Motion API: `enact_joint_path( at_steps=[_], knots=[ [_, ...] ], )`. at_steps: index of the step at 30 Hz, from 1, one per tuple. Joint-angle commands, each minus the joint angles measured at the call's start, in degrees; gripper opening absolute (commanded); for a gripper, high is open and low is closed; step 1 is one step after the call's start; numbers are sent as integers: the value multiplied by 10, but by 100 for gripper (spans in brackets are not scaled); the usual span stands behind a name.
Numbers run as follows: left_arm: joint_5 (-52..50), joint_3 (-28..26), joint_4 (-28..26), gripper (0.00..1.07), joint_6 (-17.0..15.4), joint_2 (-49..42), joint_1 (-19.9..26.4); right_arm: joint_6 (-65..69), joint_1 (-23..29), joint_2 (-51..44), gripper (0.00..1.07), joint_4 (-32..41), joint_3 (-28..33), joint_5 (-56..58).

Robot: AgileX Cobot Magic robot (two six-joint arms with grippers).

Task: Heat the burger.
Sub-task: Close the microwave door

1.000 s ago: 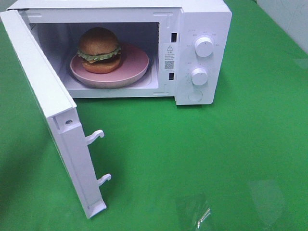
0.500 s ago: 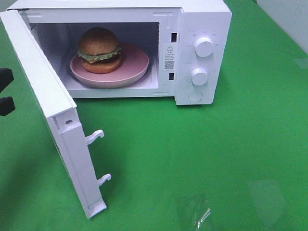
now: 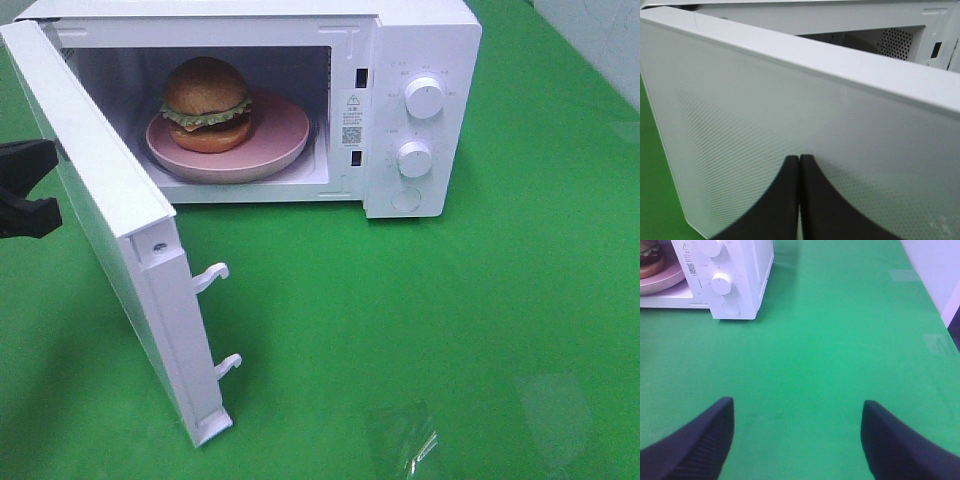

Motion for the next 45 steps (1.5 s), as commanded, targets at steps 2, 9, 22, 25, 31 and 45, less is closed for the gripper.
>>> enact_joint_path(
  at_steps=[2,9,22,25,31,45],
  knots=[
    [3,-5,-26,0,10,-3,-18,5,-3,-13,70,-2,0,1],
    [4,-5,-65,0,37,-1,-48,5,-3,-13,70,-2,0,1],
    [9,-56,-83,0,24,53,-95,5,-3,-13,70,-2,0,1],
    [7,-66,-104,0,34,65,-109,5,-3,-13,70,-2,0,1],
    [7,-97,-135,0,54,107,-152,5,-3,-13,70,-2,0,1],
    [7,-170,-207,0,91,157,-205,5,-3,-13,70,-2,0,1]
  ],
)
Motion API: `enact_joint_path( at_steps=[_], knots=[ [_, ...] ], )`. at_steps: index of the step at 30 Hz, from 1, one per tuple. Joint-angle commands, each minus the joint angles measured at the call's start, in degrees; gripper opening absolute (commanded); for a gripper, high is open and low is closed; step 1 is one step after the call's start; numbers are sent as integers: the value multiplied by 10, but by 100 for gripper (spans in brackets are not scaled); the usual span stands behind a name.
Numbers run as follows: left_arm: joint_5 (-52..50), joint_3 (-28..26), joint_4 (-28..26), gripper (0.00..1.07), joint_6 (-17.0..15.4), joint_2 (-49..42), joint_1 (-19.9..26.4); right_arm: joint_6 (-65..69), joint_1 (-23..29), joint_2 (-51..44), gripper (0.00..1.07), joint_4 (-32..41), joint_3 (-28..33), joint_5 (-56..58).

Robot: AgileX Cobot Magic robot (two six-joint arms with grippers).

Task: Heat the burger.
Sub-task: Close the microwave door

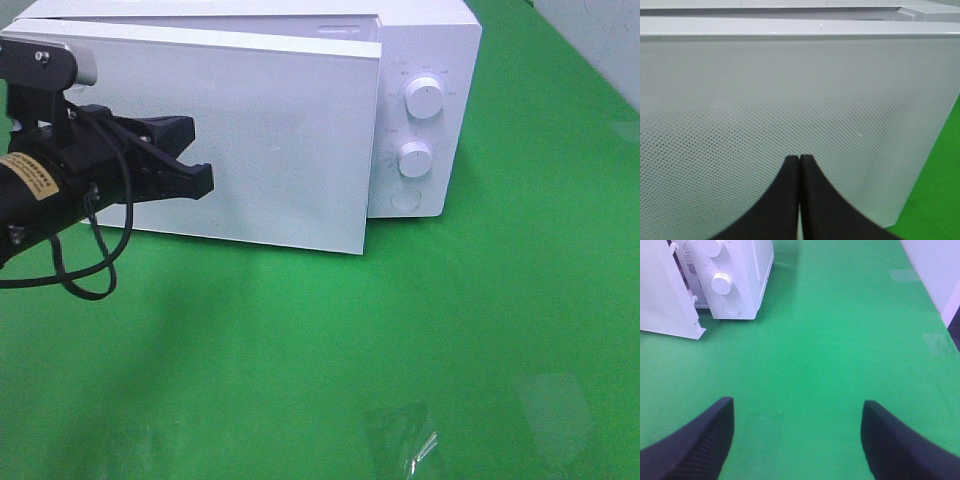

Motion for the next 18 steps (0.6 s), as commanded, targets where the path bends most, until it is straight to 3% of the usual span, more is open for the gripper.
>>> enact_joint_path(
  at_steps=[1,7,17,18],
  knots=[
    [-3,-24,-60,0,41,12,-26,5,-3,-13,70,-2,0,1],
    [-3,-56,-110,0,74,33,-53,5,-3,-13,70,-2,0,1],
    [12,-120,-153,0,91,71,-76,5,-3,-13,70,-2,0,1],
    [13,-136,-175,0,106,80,-81,5,-3,-13,70,-2,0,1]
  ],
)
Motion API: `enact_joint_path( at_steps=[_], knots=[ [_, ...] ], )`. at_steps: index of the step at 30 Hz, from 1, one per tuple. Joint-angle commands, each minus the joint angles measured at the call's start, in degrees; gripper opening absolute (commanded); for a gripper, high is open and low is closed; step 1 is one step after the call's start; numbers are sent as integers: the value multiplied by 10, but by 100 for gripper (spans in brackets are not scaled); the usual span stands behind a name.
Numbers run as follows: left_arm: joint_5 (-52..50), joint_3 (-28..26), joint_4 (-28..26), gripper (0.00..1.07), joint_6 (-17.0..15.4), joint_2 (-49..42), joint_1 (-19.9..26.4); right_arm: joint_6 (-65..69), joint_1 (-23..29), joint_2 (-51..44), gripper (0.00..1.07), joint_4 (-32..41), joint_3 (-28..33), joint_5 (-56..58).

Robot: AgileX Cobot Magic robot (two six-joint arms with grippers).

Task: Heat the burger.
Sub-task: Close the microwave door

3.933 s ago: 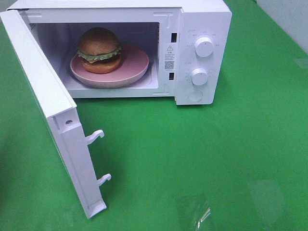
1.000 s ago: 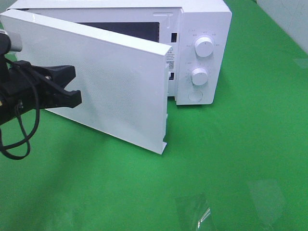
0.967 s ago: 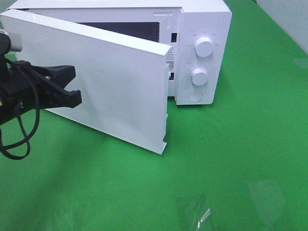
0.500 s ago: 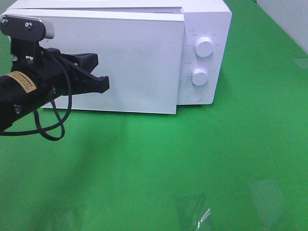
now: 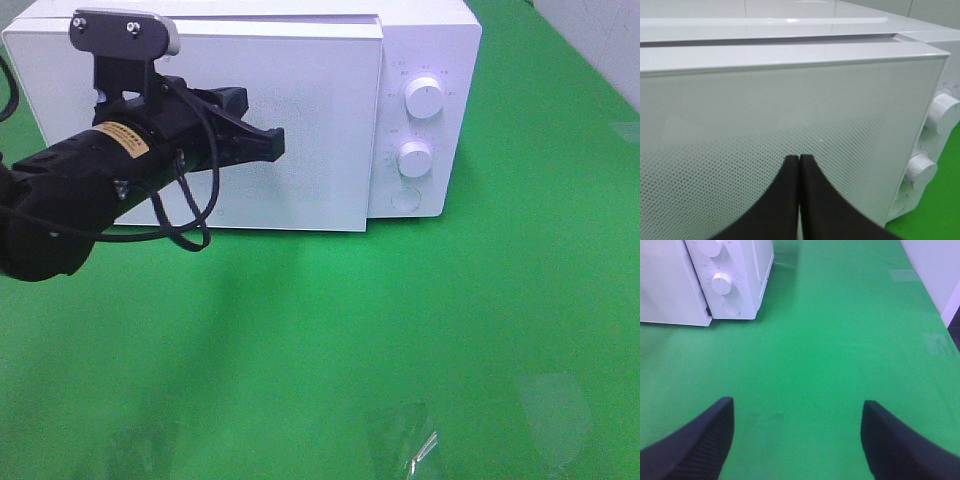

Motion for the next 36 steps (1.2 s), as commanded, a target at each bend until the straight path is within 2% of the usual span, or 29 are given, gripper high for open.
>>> enact_joint_path(
  at_steps=[1,3,14,18,23,25,26,27,29,36],
  knots=[
    [-1,-22,-29,0,17,9,-9,5,-3,-13,70,-2,0,1],
    [3,-58,-58,0,40,25,-16,5,-3,-13,70,-2,0,1],
    [33,-136,-85,0,59,60,-19,5,-3,-13,70,-2,0,1],
    [40,-168,-91,0,83,72,-19,5,-3,-13,70,-2,0,1],
    [41,-185,-114,0,101,79,-19,5,-3,-13,70,-2,0,1],
    [42,-194,-147,0,125,85,-19,5,-3,-13,70,-2,0,1],
    [42,-194,-147,0,125,85,-19,5,-3,-13,70,-2,0,1],
    [44,-200,-164,0,142,88,-19,5,-3,-13,70,-2,0,1],
    [44,-207,-168,0,152,92,-19,5,-3,-13,70,-2,0,1],
    [44,-226,-173,0,159,98,-14,5,-3,-13,70,-2,0,1]
  ],
)
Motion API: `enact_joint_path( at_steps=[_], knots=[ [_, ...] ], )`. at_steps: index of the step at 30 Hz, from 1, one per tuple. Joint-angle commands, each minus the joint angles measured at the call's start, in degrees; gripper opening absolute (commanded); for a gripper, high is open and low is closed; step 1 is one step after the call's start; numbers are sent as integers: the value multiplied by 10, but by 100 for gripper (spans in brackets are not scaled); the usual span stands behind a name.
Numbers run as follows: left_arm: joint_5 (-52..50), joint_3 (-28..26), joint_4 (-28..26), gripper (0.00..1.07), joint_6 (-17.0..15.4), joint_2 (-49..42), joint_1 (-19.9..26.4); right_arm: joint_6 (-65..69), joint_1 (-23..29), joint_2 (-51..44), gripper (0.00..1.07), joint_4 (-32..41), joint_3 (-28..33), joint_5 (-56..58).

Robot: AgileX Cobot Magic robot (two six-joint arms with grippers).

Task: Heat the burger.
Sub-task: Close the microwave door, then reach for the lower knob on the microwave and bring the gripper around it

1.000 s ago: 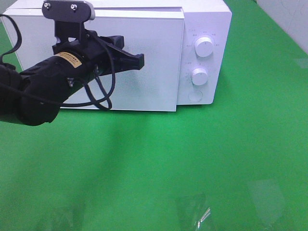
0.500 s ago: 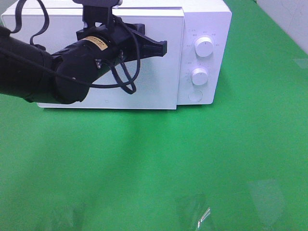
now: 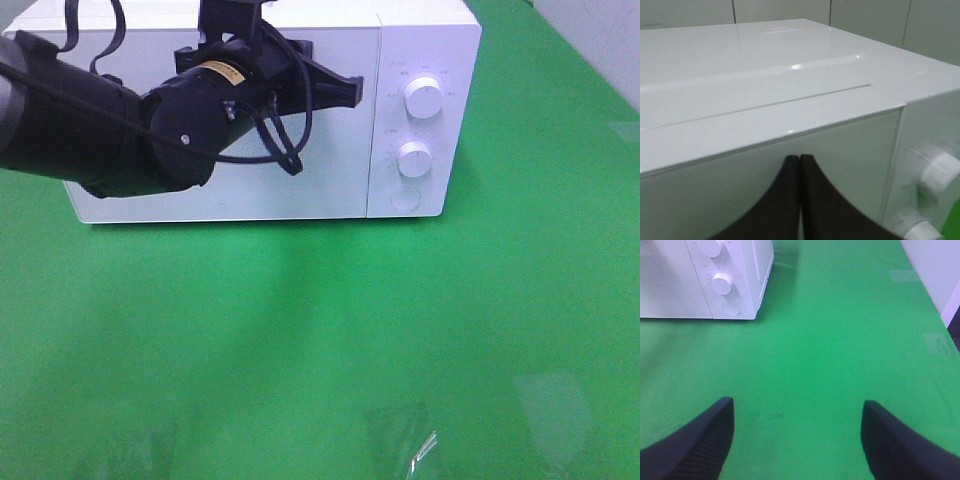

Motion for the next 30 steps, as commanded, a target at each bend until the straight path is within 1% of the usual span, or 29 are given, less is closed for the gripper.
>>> enact_joint_path(
  at_steps=[1,3,7,8,9,10,11,12,13,16,17,18,19,20,21,22,23,24,25,26,27,28,29,30],
  knots=[
    [-34,-18,-48,0,1,6,29,5,-3,-13,70,-2,0,1],
    [-30,-18,-54,0,1,6,32,5,-3,-13,70,-2,0,1],
    [-24,-18,-50,0,2,1,26,5,-3,-13,70,-2,0,1],
    [-15,-17,-46,0,10,-6,13,5,-3,-13,70,-2,0,1],
    [-15,-17,-46,0,10,-6,13,5,-3,-13,70,-2,0,1],
    [-7,-14,-46,0,26,-13,-3,5,-3,-13,70,-2,0,1],
    [-7,-14,-46,0,26,-13,-3,5,-3,-13,70,-2,0,1],
    [-6,-6,-47,0,35,-21,-20,5,-3,-13,70,-2,0,1],
    [-5,6,-52,0,36,-30,-37,5,-3,-13,70,-2,0,1],
    [-4,15,-57,0,36,-36,-46,5,-3,-13,70,-2,0,1],
    [1,34,-72,0,36,-47,-62,5,-3,-13,70,-2,0,1],
    [1,34,-72,0,36,-47,-62,5,-3,-13,70,-2,0,1],
    [9,52,-92,0,36,-59,-76,5,-3,-13,70,-2,0,1],
    [27,68,-97,3,36,-70,-86,5,-3,-13,70,-2,0,1],
    [27,68,-97,3,36,-70,-86,5,-3,-13,70,-2,0,1],
    [57,81,-96,14,36,-77,-94,5,-3,-13,70,-2,0,1],
    [57,81,-96,14,36,-77,-94,5,-3,-13,70,-2,0,1],
    [74,86,-96,24,36,-80,-95,5,-3,-13,70,-2,0,1],
    [74,86,-96,24,36,-80,-95,5,-3,-13,70,-2,0,1],
    [119,92,-96,50,36,-85,-97,5,-3,-13,70,-2,0,1],
    [119,92,-96,50,36,-85,-97,5,-3,-13,70,-2,0,1],
    [164,92,-96,82,36,-87,-97,5,-3,-13,70,-2,0,1],
    [164,92,-96,82,36,-87,-97,5,-3,-13,70,-2,0,1],
    [214,92,-96,102,36,-92,-97,5,-3,-13,70,-2,0,1]
  ],
)
